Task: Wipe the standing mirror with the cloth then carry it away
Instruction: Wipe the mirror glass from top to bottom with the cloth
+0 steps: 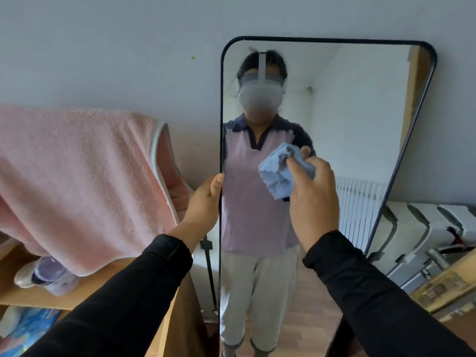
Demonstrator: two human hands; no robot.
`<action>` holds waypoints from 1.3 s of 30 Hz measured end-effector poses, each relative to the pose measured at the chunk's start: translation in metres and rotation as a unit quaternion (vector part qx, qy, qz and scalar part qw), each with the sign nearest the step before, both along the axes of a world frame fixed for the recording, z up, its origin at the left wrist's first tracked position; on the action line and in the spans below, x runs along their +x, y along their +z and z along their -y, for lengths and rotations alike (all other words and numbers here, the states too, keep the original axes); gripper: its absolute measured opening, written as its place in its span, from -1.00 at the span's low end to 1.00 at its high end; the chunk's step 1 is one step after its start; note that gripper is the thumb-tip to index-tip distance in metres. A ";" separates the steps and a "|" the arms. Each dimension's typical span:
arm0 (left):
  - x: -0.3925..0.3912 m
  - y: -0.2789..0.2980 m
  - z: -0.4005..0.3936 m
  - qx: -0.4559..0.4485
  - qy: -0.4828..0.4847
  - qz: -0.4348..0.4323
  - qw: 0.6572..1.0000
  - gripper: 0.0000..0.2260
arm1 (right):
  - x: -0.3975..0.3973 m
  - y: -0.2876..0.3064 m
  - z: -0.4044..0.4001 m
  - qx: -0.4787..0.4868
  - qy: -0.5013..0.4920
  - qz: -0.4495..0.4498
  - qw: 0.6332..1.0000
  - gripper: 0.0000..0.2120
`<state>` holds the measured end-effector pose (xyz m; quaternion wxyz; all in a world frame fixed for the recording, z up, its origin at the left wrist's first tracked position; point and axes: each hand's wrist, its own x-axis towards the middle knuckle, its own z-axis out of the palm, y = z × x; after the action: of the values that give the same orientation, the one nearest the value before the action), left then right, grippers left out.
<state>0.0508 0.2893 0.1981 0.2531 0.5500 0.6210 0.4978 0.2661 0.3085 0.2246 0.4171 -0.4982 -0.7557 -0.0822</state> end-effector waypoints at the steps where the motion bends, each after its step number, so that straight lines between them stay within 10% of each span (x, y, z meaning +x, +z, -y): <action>1: 0.001 0.000 0.000 0.001 -0.001 0.000 1.000 -0.62 | -0.013 0.001 0.003 0.013 0.012 0.025 1.000 -0.78; 11: -0.004 -0.004 -0.003 0.012 -0.001 0.044 0.999 -0.62 | -0.063 -0.070 0.029 0.039 0.087 0.243 0.965 -0.34; 18: 0.000 -0.005 -0.002 0.013 -0.010 0.020 1.000 -0.64 | -0.044 -0.045 0.024 -0.030 0.034 0.050 0.998 -0.52; 23: 0.001 -0.009 -0.006 0.032 0.021 0.013 0.999 -0.62 | -0.078 -0.084 0.050 -0.051 0.092 0.196 0.975 -0.29; 32: -0.005 -0.016 -0.007 0.052 0.008 -0.041 0.998 -0.45 | 0.029 -0.059 0.025 -0.039 0.006 0.059 0.997 -0.70; 35: -0.001 -0.015 -0.006 0.052 0.009 -0.045 0.998 -0.44 | 0.045 -0.050 0.023 -0.073 -0.097 -0.054 0.991 -0.63; 39: 0.003 -0.014 -0.005 0.055 0.019 -0.044 0.997 -0.47 | 0.002 -0.063 0.035 -0.075 -0.085 0.034 0.993 -0.43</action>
<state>0.0542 0.2939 0.1841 0.1851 0.5724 0.6140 0.5110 0.2683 0.2731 0.1613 0.3446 -0.5871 -0.7284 -0.0774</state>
